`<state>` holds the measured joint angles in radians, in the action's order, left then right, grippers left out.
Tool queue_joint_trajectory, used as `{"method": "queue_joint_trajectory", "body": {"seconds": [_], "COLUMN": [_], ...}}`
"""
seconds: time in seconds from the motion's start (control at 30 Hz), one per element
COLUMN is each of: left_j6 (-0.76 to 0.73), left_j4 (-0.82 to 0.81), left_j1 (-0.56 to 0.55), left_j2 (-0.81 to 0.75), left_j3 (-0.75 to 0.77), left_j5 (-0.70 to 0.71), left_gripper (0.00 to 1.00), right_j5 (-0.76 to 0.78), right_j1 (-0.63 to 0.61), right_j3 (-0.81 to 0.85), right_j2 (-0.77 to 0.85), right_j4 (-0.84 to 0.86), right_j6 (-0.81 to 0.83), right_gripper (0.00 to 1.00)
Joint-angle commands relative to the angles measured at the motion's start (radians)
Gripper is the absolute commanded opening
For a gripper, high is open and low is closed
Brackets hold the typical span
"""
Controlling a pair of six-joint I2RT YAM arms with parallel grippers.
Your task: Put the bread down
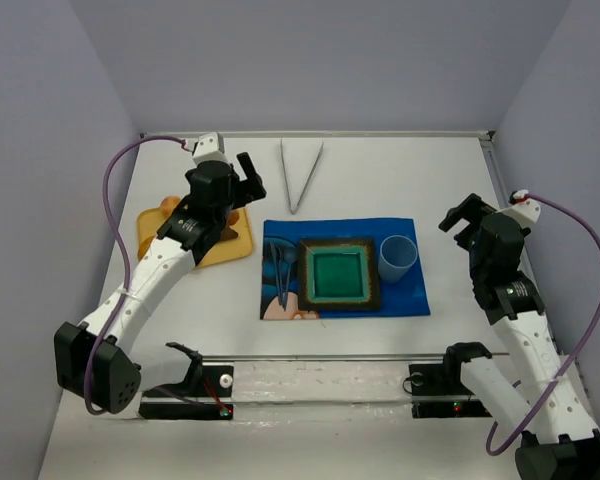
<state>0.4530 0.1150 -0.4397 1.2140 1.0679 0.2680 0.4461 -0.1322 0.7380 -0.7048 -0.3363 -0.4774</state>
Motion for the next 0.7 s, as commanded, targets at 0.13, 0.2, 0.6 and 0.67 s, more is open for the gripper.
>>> {"method": "queue_joint_trajectory", "body": {"seconds": [0.13,0.2,0.6,0.67], "left_j6": [-0.007,-0.039,-0.261,-0.289], "left_j4": [-0.107,-0.155,-0.207,-0.216], "left_j1": [-0.004,-0.004,-0.004,-0.004], "left_j2": [-0.057,-0.042,0.416,0.494], "left_j3": [0.001,-0.023,0.174,0.24], "left_j5": [0.008,-0.044,-0.366,-0.365], "left_gripper": [0.99,0.99,0.99,0.99], "right_j5": [0.042,0.01,-0.021,-0.024], "right_j1": [0.002,0.002,0.002,0.002], "right_j3": [0.006,-0.003,-0.009,-0.008], "right_j2": [0.08,0.091,0.022,0.015], "right_j4": [0.031,0.048,0.057,0.057], "right_j6": [0.008,0.023,0.059,0.062], "right_gripper": [1.0,1.0,1.0,1.0]}}
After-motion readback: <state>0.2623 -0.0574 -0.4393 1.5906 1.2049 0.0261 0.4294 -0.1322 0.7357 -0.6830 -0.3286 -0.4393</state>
